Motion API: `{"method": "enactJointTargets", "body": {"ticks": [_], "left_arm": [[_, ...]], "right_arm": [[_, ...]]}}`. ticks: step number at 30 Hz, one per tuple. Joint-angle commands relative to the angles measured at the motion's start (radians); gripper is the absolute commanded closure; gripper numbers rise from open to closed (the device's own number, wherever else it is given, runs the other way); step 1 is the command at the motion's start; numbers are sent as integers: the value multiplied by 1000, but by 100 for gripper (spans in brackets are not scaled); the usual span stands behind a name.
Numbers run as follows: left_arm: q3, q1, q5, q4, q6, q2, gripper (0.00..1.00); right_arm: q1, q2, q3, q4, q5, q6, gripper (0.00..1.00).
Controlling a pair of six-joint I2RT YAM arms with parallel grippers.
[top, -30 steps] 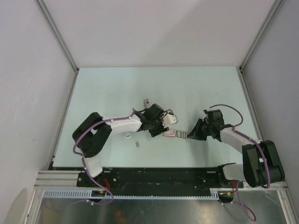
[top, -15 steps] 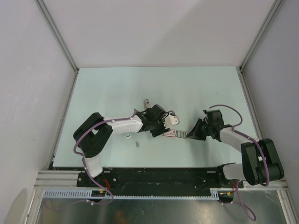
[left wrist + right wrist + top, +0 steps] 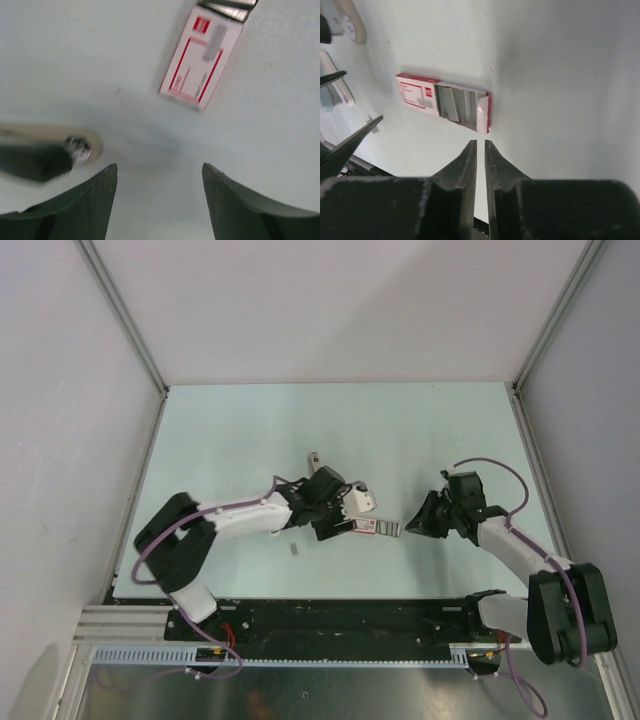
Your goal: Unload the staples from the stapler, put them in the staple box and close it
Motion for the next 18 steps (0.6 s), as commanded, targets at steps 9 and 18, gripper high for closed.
{"method": "enactJointTargets", "body": {"ticks": [9, 18], "left_arm": [[-64, 304, 72, -203, -54, -542, 9], [-83, 580, 237, -244, -107, -618, 1]], "right_arm": [[335, -52, 281, -186, 433, -26, 54], [745, 254, 517, -155, 668, 53, 39]]}}
